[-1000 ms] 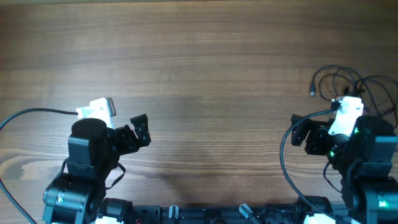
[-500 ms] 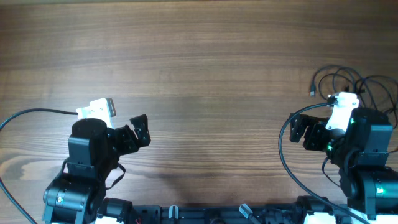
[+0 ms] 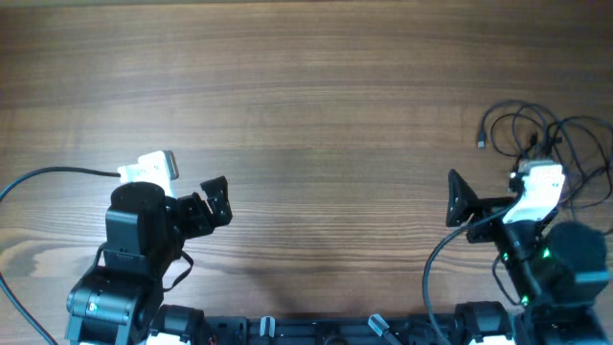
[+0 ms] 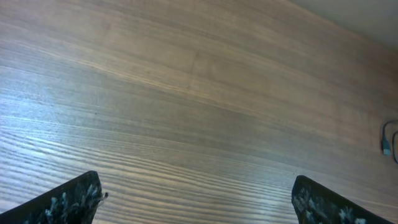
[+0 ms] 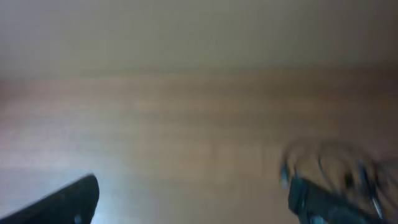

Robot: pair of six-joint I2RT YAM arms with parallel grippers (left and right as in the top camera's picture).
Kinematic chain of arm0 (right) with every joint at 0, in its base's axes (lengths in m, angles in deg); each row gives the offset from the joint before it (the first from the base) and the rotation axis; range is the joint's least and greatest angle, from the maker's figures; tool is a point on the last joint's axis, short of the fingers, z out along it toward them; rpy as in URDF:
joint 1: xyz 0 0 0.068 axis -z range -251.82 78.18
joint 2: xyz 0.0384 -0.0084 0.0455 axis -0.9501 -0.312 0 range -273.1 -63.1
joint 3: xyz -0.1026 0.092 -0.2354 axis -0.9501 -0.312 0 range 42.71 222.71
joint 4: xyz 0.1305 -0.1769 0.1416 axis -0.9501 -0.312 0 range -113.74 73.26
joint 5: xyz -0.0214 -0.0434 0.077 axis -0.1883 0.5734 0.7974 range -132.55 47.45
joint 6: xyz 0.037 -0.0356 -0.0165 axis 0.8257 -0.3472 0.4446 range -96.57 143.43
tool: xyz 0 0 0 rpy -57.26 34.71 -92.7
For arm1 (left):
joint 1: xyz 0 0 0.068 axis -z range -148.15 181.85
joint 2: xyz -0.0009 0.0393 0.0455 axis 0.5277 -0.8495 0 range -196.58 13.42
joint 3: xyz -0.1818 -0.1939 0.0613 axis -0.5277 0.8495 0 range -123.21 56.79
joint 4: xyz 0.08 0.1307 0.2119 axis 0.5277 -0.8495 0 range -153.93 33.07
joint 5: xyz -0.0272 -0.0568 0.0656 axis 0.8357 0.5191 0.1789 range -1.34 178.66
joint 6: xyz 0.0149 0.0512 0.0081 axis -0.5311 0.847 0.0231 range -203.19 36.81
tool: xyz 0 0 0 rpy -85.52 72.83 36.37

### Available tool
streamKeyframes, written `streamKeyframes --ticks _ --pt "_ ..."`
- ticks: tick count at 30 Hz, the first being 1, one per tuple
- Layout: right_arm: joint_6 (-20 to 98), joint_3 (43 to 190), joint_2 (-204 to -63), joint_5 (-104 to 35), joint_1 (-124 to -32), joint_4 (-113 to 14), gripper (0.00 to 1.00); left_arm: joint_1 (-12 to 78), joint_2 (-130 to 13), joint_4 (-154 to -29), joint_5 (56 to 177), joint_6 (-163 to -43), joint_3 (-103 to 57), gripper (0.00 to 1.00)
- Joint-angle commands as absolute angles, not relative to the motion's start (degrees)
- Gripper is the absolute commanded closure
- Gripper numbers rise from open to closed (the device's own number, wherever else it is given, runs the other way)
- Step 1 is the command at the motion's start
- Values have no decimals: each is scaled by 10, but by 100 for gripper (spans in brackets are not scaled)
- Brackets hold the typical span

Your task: Untangle cables

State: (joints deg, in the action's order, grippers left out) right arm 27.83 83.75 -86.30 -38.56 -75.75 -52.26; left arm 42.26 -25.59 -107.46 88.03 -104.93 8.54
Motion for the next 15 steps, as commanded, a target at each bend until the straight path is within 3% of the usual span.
streamKeyframes --ticks 1,15 --pt "266 750 -796 -390 -770 -441 0 421 -256 -1073 873 -1046 90 0" --pt "266 512 -633 -376 -772 -160 0 421 -256 -1073 873 -1046 90 0"
